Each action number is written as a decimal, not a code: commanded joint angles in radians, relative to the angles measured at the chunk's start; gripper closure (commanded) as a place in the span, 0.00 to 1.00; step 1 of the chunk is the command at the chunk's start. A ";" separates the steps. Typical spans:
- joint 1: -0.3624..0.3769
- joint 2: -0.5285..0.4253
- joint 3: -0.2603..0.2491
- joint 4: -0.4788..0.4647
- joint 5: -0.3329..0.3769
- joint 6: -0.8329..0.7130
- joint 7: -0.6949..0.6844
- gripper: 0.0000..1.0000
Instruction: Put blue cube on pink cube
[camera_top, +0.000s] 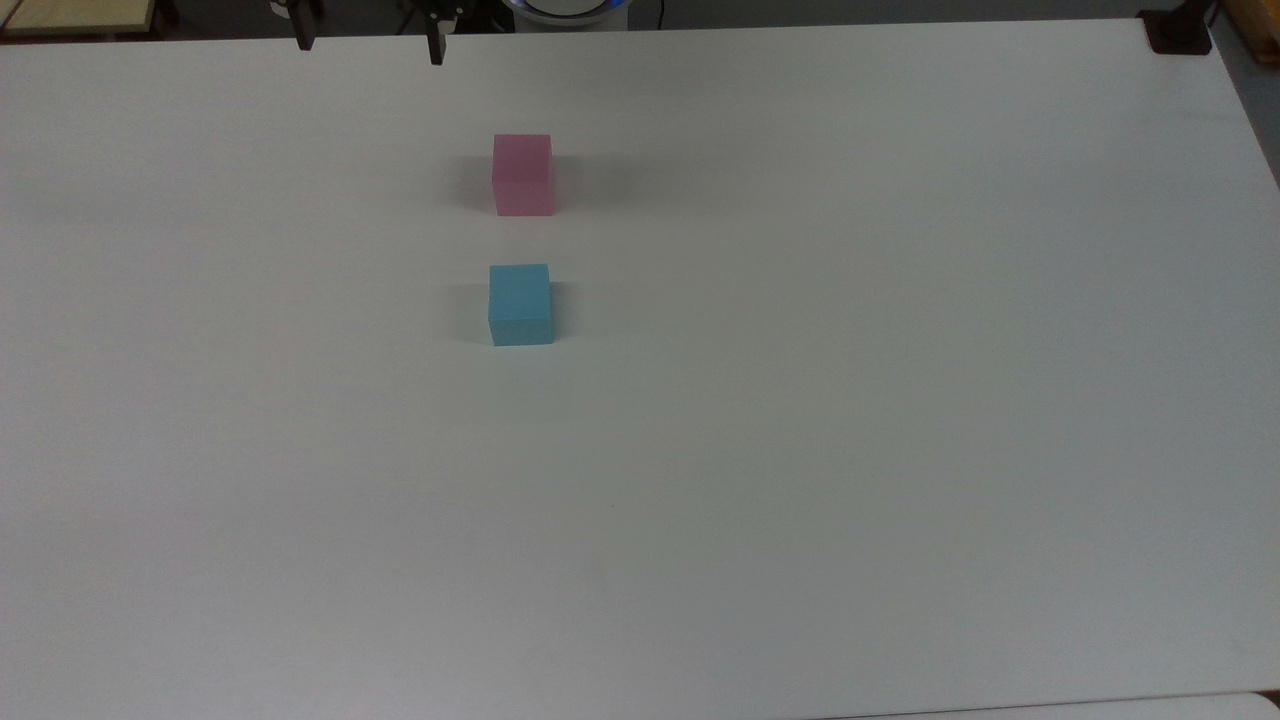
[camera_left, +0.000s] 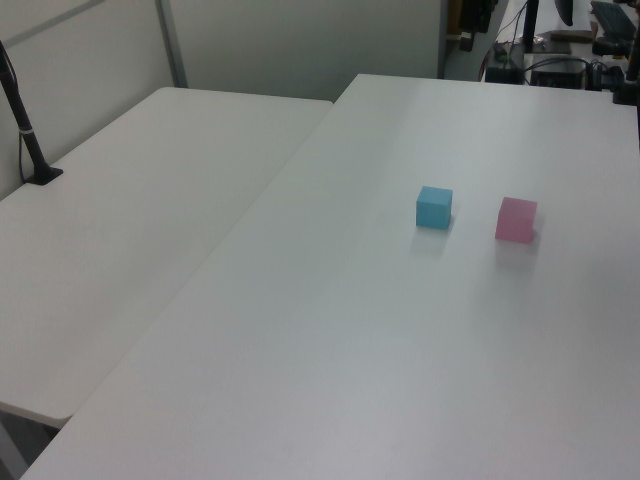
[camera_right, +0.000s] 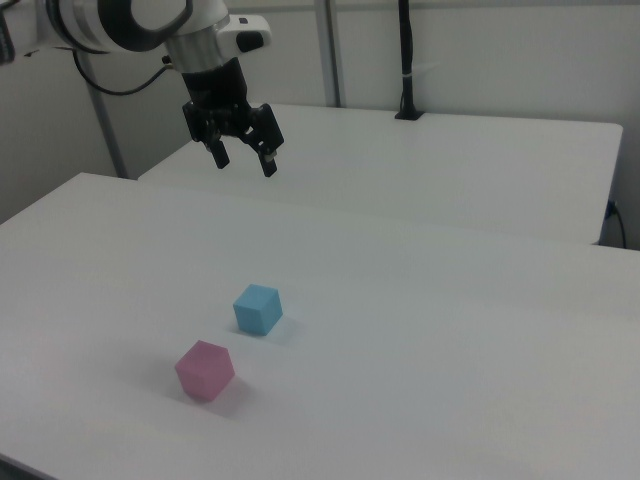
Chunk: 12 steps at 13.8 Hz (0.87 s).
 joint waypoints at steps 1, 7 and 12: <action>-0.004 0.027 -0.009 0.013 -0.002 0.014 -0.009 0.00; -0.005 0.029 -0.009 0.015 -0.001 0.017 -0.011 0.00; 0.001 0.031 -0.001 0.013 -0.012 0.028 -0.003 0.00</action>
